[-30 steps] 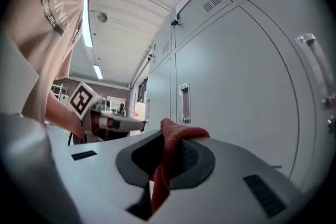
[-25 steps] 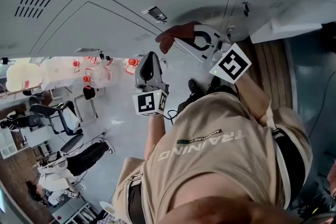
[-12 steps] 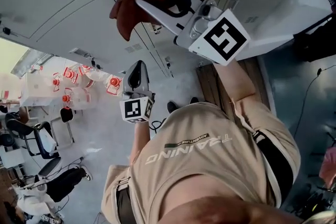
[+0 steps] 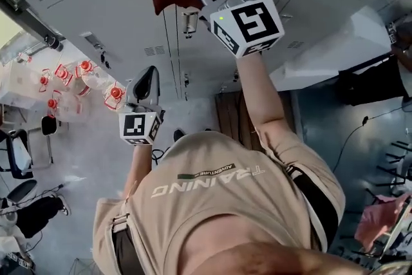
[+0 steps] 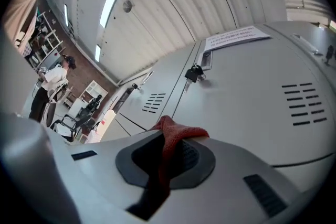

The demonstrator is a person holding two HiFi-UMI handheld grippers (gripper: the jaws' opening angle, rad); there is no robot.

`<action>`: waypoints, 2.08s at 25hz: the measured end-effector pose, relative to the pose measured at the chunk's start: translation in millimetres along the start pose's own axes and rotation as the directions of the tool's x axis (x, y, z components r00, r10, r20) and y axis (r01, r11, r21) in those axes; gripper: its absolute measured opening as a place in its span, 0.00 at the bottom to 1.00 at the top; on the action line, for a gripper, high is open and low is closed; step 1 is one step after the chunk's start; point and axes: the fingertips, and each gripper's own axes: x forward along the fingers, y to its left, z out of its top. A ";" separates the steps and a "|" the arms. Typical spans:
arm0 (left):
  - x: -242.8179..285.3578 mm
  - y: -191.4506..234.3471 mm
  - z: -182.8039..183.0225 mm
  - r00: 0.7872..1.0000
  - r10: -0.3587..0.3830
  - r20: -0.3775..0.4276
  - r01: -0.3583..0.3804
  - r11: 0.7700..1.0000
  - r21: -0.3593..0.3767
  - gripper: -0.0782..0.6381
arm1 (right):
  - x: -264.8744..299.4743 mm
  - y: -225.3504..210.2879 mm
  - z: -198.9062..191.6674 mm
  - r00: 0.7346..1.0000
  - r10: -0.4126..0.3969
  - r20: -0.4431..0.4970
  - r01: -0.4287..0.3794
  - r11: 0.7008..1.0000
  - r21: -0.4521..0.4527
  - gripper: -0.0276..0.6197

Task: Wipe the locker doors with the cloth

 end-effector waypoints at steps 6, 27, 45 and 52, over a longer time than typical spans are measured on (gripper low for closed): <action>-2.3 1.0 -7.5 0.999 -0.020 -0.026 0.020 1.000 -0.010 0.12 | -9.8 11.0 -37.0 0.998 0.022 -0.063 -0.017 0.998 0.068 0.09; 13.0 1.7 -26.8 0.995 -0.095 -0.037 0.092 0.993 -0.077 0.12 | -92.5 87.7 -255.5 0.915 0.121 -0.384 0.027 0.934 0.357 0.09; 27.0 7.2 -67.5 0.988 -0.121 -0.099 0.108 0.985 -0.136 0.12 | -181.1 152.4 -438.4 0.647 0.268 -0.714 0.153 0.872 0.465 0.09; 52.3 -13.2 -48.2 0.979 -0.195 -0.067 0.188 0.977 -0.095 0.12 | -163.4 113.6 -288.1 0.855 0.241 -0.460 -0.052 0.921 0.385 0.09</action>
